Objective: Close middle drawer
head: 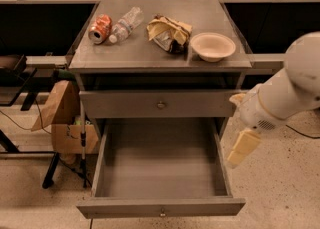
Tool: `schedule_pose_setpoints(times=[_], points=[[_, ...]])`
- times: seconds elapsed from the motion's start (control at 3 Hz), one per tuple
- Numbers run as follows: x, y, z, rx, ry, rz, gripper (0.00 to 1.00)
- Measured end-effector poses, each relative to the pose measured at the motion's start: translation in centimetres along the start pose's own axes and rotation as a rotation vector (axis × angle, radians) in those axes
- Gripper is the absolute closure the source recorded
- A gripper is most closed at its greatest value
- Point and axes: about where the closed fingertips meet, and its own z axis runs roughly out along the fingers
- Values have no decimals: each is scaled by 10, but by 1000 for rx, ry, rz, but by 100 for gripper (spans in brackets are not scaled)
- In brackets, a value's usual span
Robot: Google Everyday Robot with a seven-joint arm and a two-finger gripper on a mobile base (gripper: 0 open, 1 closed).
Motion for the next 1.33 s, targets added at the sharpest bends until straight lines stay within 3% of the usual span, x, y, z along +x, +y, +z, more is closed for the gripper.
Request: schedule_pose_setpoints(times=[0.33, 0.67, 1.0, 1.33], points=[[21, 10, 93, -52, -58, 74, 0], [37, 25, 148, -57, -116, 142, 19], [53, 50, 176, -60, -138, 210, 42], [73, 75, 198, -83, -110, 271, 65]])
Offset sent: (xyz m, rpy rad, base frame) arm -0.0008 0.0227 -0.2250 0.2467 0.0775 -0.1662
